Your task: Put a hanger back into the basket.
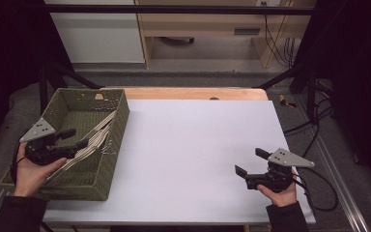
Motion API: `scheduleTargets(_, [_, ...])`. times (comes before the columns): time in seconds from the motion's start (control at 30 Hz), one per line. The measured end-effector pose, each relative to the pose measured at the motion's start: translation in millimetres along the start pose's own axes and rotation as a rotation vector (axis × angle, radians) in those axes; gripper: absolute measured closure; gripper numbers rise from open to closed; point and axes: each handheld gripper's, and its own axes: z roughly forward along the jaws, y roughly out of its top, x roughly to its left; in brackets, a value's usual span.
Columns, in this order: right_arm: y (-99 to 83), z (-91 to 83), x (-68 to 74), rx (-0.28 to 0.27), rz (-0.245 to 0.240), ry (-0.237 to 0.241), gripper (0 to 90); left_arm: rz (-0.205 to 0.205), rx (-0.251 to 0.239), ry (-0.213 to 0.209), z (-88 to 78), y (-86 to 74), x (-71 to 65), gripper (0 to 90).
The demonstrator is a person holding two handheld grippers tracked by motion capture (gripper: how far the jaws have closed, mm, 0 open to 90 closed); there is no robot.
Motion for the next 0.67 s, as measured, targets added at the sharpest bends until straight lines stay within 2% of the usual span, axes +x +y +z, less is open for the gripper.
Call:
scheduleTargets(0.03, [0.1,-0.5,0.0,-0.003,0.002,-0.001,4.8,-0.022,-0.038,-0.009,-0.9,1.3,-6.8,33.1])
scheduleTargets(0.13, [0.4,-2.5,0.0,-0.016,0.009,0.000,4.2,-0.047,-0.094,-0.033,-1.6,2.1,-21.8,24.4])
scheduleTargets(0.23, [0.9,-4.6,-1.2,-0.026,0.006,0.002,3.7,-0.065,-0.137,-0.072,-1.4,1.5,-37.9,15.1])
scheduleTargets(0.33, [1.2,-6.3,-1.5,-0.032,0.010,0.004,3.6,-0.072,-0.169,-0.075,0.8,0.1,-53.7,11.4])
scheduleTargets(0.47, [0.6,-6.8,-1.9,-0.032,0.010,0.004,3.6,-0.057,-0.164,-0.073,10.0,-4.0,-73.6,10.3])
scheduleTargets(0.67, [-3.5,-6.5,-6.3,-0.032,0.022,0.008,3.7,0.000,-0.123,-0.098,22.3,-10.7,-97.7,11.0])
